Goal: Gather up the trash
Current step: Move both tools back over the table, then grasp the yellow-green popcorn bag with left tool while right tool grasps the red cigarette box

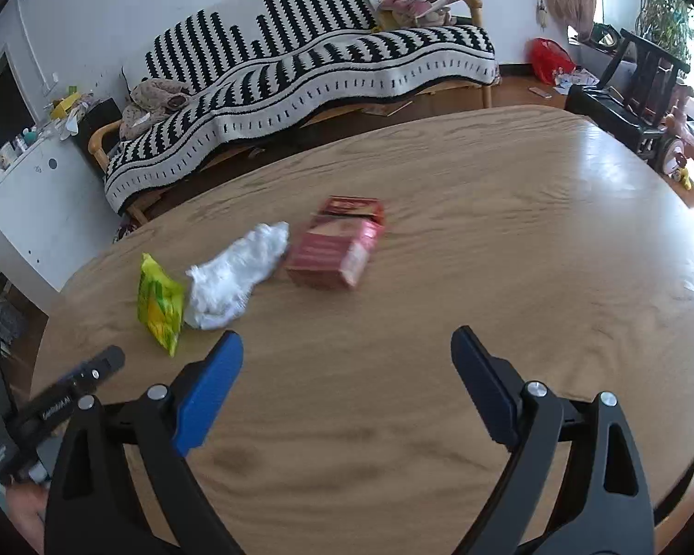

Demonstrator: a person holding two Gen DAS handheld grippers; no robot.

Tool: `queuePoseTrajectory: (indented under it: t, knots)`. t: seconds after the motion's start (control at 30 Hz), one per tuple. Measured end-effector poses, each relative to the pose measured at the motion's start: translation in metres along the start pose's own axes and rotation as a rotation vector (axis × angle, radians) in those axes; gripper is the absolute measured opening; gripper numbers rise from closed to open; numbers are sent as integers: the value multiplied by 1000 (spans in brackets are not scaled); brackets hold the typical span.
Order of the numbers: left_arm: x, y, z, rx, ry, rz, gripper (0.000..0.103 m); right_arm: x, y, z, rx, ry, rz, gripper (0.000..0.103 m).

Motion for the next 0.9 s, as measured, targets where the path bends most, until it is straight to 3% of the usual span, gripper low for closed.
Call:
queuePoseTrajectory:
  t: [0.2, 0.3, 0.53, 0.8, 0.87, 0.9]
  knots:
    - [5, 23, -30, -13, -39, 106, 94, -30, 14, -44, -5, -56, 56, 88]
    - [10, 36, -44, -9, -1, 91, 94, -34, 16, -57, -2, -80, 86, 88]
    - [5, 42, -76, -53, 2, 209, 97, -43, 30, -90, -7, -111, 119, 88]
    - [15, 47, -92, -27, 79, 71, 96, -35, 37, -119, -39, -129, 96, 87]
    - [18, 47, -94, -25, 97, 24, 87, -33, 38, -117, -25, -137, 109, 69]
    - [20, 47, -92, -19, 107, -6, 71, -32, 38, -116, -20, -144, 117, 64]
Point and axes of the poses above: each gripper's, at about its wrist camera, not at the fingertips, and z roughly against the way its jaws point, x to its right, y to its top, the point moved 3 cm from there along -z, roughly the way its jaws point, and after that the axes turned 9 degrees about -y, right-handed, at the moved point
